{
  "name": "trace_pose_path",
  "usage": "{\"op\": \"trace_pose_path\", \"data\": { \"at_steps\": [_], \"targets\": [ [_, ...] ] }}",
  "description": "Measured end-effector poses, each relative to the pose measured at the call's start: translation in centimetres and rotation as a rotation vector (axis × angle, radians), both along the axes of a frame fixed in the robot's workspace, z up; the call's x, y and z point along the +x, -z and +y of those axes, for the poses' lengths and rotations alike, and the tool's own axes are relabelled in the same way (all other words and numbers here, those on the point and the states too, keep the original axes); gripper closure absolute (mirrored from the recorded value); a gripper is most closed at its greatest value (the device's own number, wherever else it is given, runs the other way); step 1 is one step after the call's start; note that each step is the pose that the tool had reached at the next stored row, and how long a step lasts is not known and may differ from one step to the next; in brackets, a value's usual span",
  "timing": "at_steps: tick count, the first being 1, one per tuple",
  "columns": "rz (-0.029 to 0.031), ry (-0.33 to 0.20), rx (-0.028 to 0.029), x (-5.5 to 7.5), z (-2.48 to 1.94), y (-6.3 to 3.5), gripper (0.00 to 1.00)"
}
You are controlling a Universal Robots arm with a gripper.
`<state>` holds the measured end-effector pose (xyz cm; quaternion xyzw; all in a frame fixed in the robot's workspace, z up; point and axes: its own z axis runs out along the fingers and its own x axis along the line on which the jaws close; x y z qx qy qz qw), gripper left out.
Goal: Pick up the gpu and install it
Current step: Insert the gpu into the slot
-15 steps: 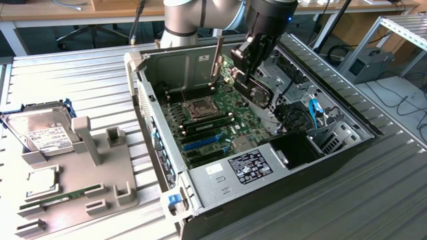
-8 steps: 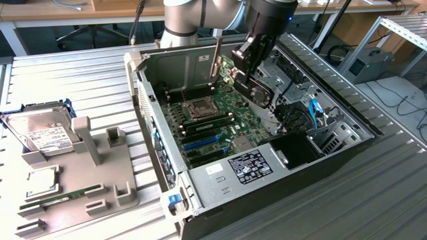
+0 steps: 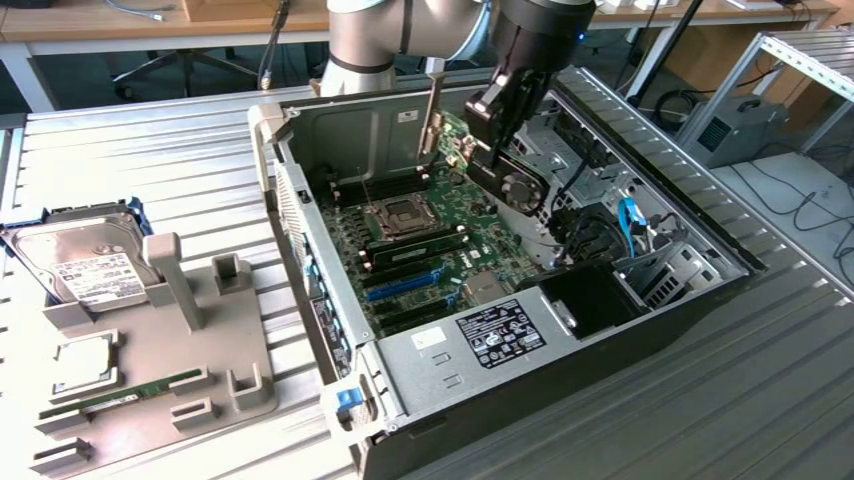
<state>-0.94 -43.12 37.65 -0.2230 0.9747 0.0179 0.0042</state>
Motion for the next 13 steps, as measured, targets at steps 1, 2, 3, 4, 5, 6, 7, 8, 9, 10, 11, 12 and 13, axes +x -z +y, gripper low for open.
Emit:
{"op": "trace_pose_path", "data": {
  "at_steps": [1, 2, 3, 4, 5, 6, 7, 8, 9, 10, 11, 12, 13],
  "targets": [
    [0.0000, -0.003, 0.0000, 0.00, 0.00, 0.00, 0.74],
    [0.0000, -0.006, 0.0000, 0.00, 0.00, 0.00, 0.74],
    [0.0000, -0.009, 0.0000, 0.00, 0.00, 0.00, 0.74],
    [0.0000, -0.014, 0.0000, 0.00, 0.00, 0.00, 0.74],
    [0.0000, -0.017, 0.0000, 0.00, 0.00, 0.00, 0.74],
    [0.0000, -0.020, 0.0000, 0.00, 0.00, 0.00, 0.74],
    [0.0000, -0.023, 0.0000, 0.00, 0.00, 0.00, 0.74],
    [0.0000, -0.027, 0.0000, 0.00, 0.00, 0.00, 0.74],
    [0.0000, -0.030, 0.0000, 0.00, 0.00, 0.00, 0.74],
    [0.0000, -0.033, 0.0000, 0.00, 0.00, 0.00, 0.74],
    [0.0000, -0.036, 0.0001, 0.00, 0.00, 0.00, 0.74],
    [0.0000, -0.039, 0.0000, 0.00, 0.00, 0.00, 0.74],
    [0.0000, -0.043, 0.0000, 0.00, 0.00, 0.00, 0.74]
  ]
}}
